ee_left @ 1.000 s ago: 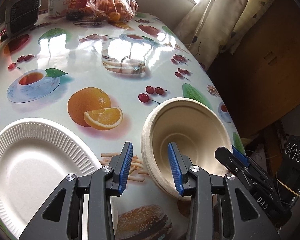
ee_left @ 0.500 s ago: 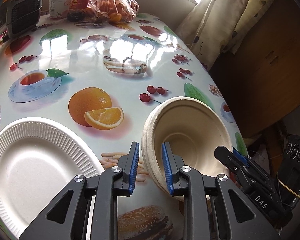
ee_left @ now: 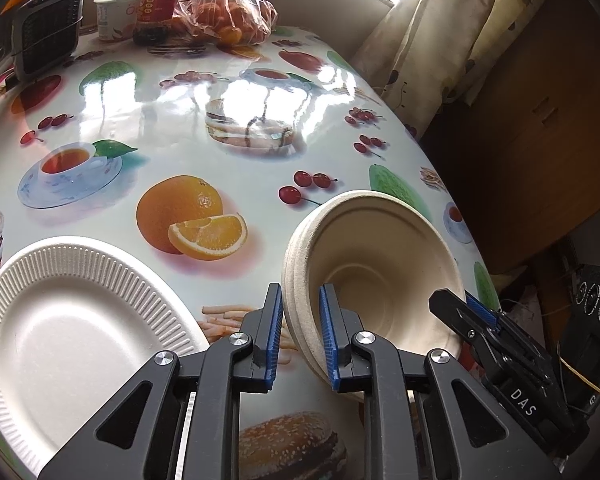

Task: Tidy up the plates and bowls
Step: 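Close both tools on the rim of the beige bowl stack, then lift the bowl stack with both tools and carry it over the plates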

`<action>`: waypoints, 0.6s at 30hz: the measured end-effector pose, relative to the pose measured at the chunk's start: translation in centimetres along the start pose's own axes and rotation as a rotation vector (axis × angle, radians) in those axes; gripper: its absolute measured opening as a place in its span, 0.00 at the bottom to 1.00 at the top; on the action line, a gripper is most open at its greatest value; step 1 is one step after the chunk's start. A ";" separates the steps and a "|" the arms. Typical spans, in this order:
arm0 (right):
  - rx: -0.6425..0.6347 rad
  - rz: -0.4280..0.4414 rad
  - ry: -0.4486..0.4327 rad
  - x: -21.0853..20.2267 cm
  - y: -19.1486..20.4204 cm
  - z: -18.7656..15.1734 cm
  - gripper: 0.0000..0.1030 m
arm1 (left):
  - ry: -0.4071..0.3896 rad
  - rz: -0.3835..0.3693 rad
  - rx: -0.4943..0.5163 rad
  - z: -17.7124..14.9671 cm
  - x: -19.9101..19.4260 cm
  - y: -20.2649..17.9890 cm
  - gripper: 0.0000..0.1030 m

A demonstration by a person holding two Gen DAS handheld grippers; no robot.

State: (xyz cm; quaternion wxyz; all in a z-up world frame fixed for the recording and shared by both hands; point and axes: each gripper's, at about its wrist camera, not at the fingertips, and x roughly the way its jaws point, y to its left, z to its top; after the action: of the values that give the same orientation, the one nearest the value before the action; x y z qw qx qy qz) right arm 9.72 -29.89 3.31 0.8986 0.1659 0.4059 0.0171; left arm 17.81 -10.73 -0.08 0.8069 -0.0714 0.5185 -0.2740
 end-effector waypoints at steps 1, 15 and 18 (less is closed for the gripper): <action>0.000 0.000 0.000 0.0 0.0 0.0 0.26 | 0.000 0.000 0.000 0.0 0.0 0.0 0.19; -0.018 0.006 -0.008 0.0 0.2 0.2 0.26 | -0.024 0.012 0.003 0.0 -1.2 0.1 0.19; -0.026 0.010 -0.011 -0.2 0.6 0.3 0.26 | -0.032 0.016 0.001 -0.1 -1.6 0.2 0.19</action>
State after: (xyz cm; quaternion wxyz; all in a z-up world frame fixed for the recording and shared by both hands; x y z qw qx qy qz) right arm 9.91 -29.43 3.80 0.9027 0.1563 0.4000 0.0262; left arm 17.32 -9.75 1.12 0.8173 -0.0712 0.5058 -0.2667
